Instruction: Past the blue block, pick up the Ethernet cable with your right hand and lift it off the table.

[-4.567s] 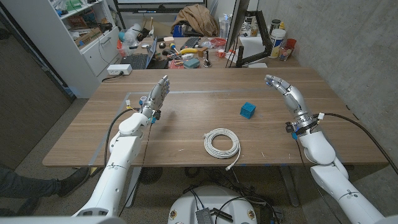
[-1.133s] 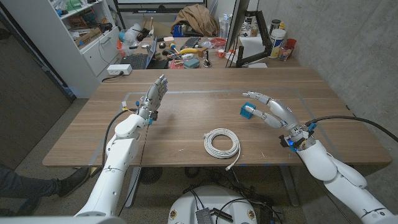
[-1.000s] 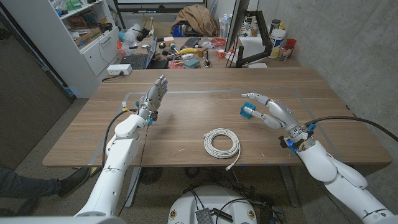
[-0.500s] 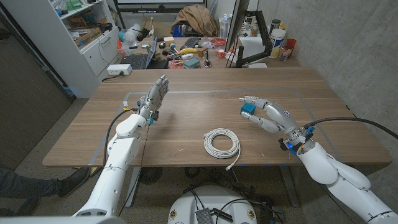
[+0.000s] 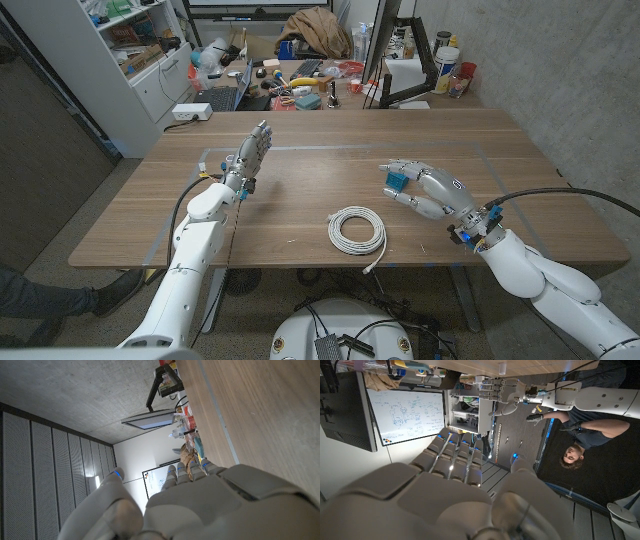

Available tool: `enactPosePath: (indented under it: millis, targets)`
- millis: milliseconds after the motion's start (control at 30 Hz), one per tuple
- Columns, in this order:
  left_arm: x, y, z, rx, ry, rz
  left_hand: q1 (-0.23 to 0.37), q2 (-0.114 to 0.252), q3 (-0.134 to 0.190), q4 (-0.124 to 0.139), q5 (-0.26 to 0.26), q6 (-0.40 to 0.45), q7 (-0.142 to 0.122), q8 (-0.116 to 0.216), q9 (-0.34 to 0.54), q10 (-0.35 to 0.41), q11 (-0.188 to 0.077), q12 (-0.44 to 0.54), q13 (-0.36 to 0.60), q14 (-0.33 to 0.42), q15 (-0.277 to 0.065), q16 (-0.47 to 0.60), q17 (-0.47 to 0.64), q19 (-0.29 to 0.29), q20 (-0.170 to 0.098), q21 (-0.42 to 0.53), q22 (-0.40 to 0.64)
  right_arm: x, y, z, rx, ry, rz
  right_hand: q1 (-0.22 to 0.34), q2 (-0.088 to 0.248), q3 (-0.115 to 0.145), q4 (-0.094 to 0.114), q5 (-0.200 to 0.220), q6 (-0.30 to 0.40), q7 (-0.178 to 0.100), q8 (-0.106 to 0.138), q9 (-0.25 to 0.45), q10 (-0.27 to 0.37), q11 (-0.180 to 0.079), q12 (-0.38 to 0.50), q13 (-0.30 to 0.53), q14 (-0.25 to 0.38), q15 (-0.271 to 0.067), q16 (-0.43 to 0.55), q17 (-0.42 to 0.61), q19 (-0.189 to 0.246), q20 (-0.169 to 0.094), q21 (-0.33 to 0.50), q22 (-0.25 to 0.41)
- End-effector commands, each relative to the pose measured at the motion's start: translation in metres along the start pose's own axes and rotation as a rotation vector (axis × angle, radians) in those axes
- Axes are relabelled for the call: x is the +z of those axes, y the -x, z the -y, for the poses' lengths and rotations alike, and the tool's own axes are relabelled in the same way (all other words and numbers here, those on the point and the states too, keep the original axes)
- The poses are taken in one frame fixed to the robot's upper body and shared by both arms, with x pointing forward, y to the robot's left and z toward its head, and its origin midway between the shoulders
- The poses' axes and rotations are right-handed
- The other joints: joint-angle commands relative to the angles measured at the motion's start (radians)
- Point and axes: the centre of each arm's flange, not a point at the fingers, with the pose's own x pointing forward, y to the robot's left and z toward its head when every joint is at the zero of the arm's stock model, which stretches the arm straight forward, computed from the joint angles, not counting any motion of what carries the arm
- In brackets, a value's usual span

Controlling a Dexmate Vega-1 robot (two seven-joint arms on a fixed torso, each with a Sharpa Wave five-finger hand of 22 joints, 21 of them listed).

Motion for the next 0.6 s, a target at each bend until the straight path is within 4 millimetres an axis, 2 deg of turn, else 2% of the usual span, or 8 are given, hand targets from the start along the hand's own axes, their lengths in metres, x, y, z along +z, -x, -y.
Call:
enactPosePath:
  millis: [33,200,267,467,600]
  targets:
    - [0.003,0.0004,-0.0012,0.002,-0.007,0.001,0.002,0.006,-0.002,0.0,0.005,0.008,0.005,0.001,0.003,-0.006,0.001,0.001,0.005,-0.011,0.004,0.002,0.006,-0.011,-0.015,-0.007,0.002,0.0038,-0.0007,-0.0031,0.015,0.08,0.035,0.001,-0.011,-0.001,-0.004,0.005,0.006,-0.005,-0.004,0.005,0.001,-0.007,-0.005,0.003,0.006,-0.05,-0.002,0.002,0.01,-0.027,-0.004,0.001]
    - [0.0044,-0.0018,0.0005,-0.003,-0.01,-0.001,0.002,0.006,-0.003,0.0,0.005,0.009,0.004,0.001,0.003,-0.007,0.003,0.001,0.005,-0.011,0.004,0.002,0.006,-0.011,-0.014,-0.007,0.002,0.0046,-0.0006,-0.0022,0.018,0.09,0.041,0.003,-0.014,-0.001,-0.007,0.008,0.007,-0.008,-0.004,0.006,0.001,-0.011,-0.006,0.004,0.007,-0.05,-0.002,0.002,0.011,-0.028,-0.007,0.001]
    - [0.005,-0.0025,0.0015,-0.005,-0.012,-0.001,0.002,0.006,-0.004,0.0,0.005,0.008,0.005,0.001,0.003,-0.007,0.003,0.001,0.005,-0.011,0.004,0.002,0.006,-0.011,-0.014,-0.008,0.002,0.0047,-0.0003,-0.0024,0.018,0.093,0.043,0.006,-0.016,0.0,-0.01,0.011,0.006,-0.009,-0.004,0.006,-0.001,-0.002,-0.007,0.004,0.008,-0.055,-0.002,0.002,0.012,-0.028,-0.01,0.001]
    - [0.0077,-0.0038,0.0029,-0.007,-0.016,-0.002,0.002,0.007,-0.005,0.0,0.005,0.008,0.004,0.001,0.003,-0.007,0.003,0.001,0.005,-0.012,0.004,0.002,0.006,-0.012,-0.013,-0.008,0.003,0.0052,0.0004,-0.0034,0.033,0.114,0.055,0.013,-0.022,0.0,-0.016,0.015,0.006,-0.012,-0.005,0.006,-0.003,-0.006,-0.008,0.004,0.006,-0.06,-0.003,0.002,0.014,-0.029,-0.013,0.001]
    - [0.0092,-0.0034,0.0034,-0.006,-0.018,-0.001,0.002,0.008,-0.006,0.0,0.005,0.009,0.004,0.001,0.003,-0.007,0.002,0.001,0.005,-0.012,0.004,0.002,0.006,-0.014,-0.012,-0.009,0.003,0.0063,0.0013,-0.003,0.039,0.13,0.059,0.018,-0.026,0.001,-0.02,0.017,0.004,-0.013,-0.005,0.006,-0.005,0.0,-0.009,0.004,0.006,-0.059,-0.004,0.001,0.016,-0.029,-0.016,0.001]
